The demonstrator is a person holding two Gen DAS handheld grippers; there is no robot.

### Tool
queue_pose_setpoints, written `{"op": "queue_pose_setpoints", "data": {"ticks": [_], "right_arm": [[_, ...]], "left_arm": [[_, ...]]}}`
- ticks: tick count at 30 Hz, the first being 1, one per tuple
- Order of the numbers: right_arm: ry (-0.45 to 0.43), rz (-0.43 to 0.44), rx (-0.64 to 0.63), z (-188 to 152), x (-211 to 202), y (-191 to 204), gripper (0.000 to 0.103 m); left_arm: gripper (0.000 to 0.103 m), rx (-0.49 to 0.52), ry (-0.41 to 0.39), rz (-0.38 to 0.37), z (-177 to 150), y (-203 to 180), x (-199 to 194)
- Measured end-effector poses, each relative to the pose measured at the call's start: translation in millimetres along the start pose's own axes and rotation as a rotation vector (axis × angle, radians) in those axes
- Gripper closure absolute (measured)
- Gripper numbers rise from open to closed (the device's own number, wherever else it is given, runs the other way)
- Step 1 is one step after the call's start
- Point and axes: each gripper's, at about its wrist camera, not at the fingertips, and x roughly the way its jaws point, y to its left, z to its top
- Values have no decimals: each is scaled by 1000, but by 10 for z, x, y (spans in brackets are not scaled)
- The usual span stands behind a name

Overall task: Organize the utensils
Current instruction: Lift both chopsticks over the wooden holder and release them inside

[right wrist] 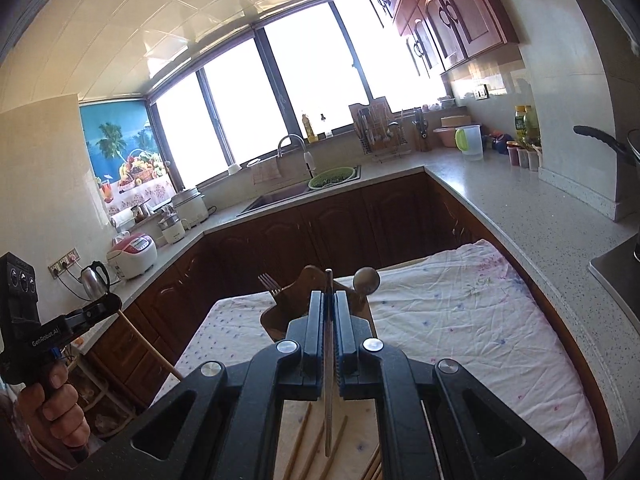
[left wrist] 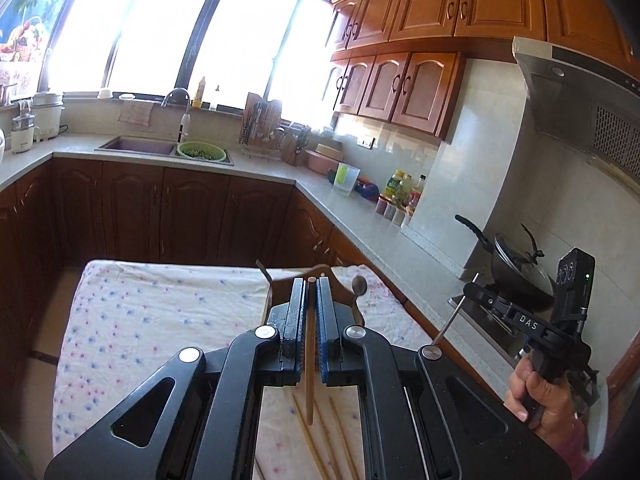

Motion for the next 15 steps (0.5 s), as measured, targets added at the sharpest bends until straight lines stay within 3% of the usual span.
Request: {"op": "queue_pose_setpoints", "data": {"ticks": [10, 15], "right_arm": [[-111, -13, 19, 747, 481, 19, 99], [-116, -19, 44, 733, 824, -66, 99]], "left_arm": [[99, 19, -115, 49, 829, 24, 521], [99, -9, -106, 100, 837, 162, 976]]}}
